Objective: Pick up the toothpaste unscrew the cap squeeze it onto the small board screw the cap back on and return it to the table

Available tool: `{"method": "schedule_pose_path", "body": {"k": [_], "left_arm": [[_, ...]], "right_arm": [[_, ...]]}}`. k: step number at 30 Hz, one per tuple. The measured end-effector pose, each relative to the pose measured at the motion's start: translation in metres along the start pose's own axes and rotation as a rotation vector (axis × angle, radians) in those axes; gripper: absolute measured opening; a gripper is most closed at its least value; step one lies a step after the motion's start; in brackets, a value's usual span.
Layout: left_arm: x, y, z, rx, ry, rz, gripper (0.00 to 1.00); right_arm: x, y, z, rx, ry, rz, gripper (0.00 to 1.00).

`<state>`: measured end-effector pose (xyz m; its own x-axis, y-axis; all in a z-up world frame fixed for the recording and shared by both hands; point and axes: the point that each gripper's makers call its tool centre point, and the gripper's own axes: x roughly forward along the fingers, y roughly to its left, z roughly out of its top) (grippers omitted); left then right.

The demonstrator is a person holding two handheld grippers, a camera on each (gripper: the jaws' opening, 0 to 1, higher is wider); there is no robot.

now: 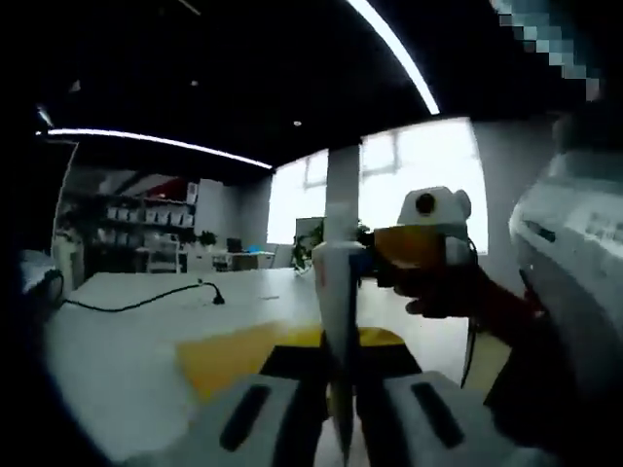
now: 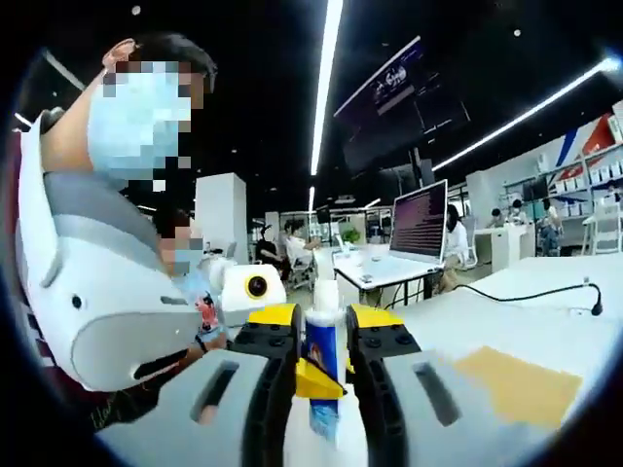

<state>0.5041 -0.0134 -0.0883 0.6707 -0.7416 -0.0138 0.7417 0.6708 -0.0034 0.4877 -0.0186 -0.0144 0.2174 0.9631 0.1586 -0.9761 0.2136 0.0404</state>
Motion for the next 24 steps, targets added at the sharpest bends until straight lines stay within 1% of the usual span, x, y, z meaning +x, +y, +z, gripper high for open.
{"method": "schedule_pose_path", "body": {"k": [1, 2, 3, 5, 6, 7, 8, 9, 10, 11, 12, 13, 14, 15, 16, 17, 19, 20, 21, 22, 23, 24], "left_arm": [[0.001, 0.002, -0.002, 0.047, 0.02, 0.023, 0.07], [0.001, 0.003, -0.002, 0.067, 0.03, 0.042, 0.07], [0.002, 0.004, -0.004, 0.1, 0.056, 0.064, 0.07], [0.003, 0.0, -0.003, 0.101, 0.049, 0.057, 0.07], [0.002, 0.001, -0.003, 0.099, 0.049, 0.055, 0.07], [0.001, -0.002, -0.004, 0.056, 0.054, 0.041, 0.07], [0.001, -0.005, -0.004, 0.034, 0.054, 0.023, 0.07], [0.001, -0.008, -0.001, -0.011, 0.045, -0.008, 0.07], [0.0, -0.011, 0.001, -0.038, 0.037, -0.03, 0.07], [0.003, -0.016, -0.001, -0.066, 0.042, -0.069, 0.07], [0.004, -0.019, -0.001, -0.083, 0.035, -0.09, 0.07], [0.005, -0.024, 0.001, -0.111, 0.014, -0.13, 0.07], [0.006, -0.029, 0.003, -0.152, -0.007, -0.172, 0.07], [0.007, -0.038, 0.007, -0.265, -0.033, -0.267, 0.07], [0.005, -0.045, 0.009, -0.331, -0.044, -0.342, 0.07], [0.004, -0.05, 0.011, -0.392, -0.062, -0.414, 0.07], [0.003, -0.058, 0.013, -0.504, -0.099, -0.538, 0.07], [0.003, -0.059, 0.014, -0.534, -0.109, -0.57, 0.07], [0.003, -0.063, 0.012, -0.567, -0.103, -0.613, 0.07], [0.003, -0.065, 0.013, -0.581, -0.109, -0.639, 0.08], [0.001, -0.072, 0.015, -0.611, -0.119, -0.706, 0.08], [-0.001, -0.076, 0.017, -0.66, -0.111, -0.757, 0.08]], "right_arm": [[0.001, -0.004, 0.005, 0.003, -0.017, -0.017, 0.17], [0.002, -0.007, 0.004, -0.002, -0.011, -0.023, 0.17], [0.005, -0.009, 0.002, 0.009, -0.004, -0.031, 0.17], [0.004, -0.013, 0.0, 0.015, -0.002, -0.043, 0.12], [0.003, -0.014, 0.001, 0.024, -0.011, -0.042, 0.12], [0.003, -0.014, 0.001, 0.042, -0.015, -0.033, 0.12], [0.002, -0.014, 0.001, 0.046, -0.016, -0.03, 0.12], [0.002, -0.014, 0.0, 0.047, -0.014, -0.025, 0.12], [0.002, -0.013, 0.0, 0.046, -0.011, -0.021, 0.12], [0.001, -0.012, 0.002, 0.078, -0.012, -0.018, 0.11], [0.0, -0.011, 0.002, 0.134, 0.001, -0.011, 0.11], [-0.001, -0.011, 0.003, 0.153, 0.007, 0.003, 0.11], [-0.002, -0.012, 0.006, 0.158, -0.009, 0.013, 0.1], [0.002, -0.004, 0.008, 0.196, -0.045, 0.045, 0.1], [0.001, -0.002, 0.008, 0.248, -0.063, 0.069, 0.1], [0.001, 0.0, 0.008, 0.33, -0.092, 0.1, 0.1], [-0.001, -0.001, 0.007, 0.409, -0.115, 0.131, 0.1], [-0.002, -0.003, 0.006, 0.434, -0.122, 0.139, 0.1], [-0.003, -0.003, 0.004, 0.491, -0.121, 0.168, 0.1], [-0.005, -0.004, 0.004, 0.533, -0.125, 0.187, 0.1], [-0.006, -0.002, 0.005, 0.573, -0.137, 0.242, 0.1], [-0.006, -0.002, 0.006, 0.603, -0.151, 0.27, 0.1]]}}
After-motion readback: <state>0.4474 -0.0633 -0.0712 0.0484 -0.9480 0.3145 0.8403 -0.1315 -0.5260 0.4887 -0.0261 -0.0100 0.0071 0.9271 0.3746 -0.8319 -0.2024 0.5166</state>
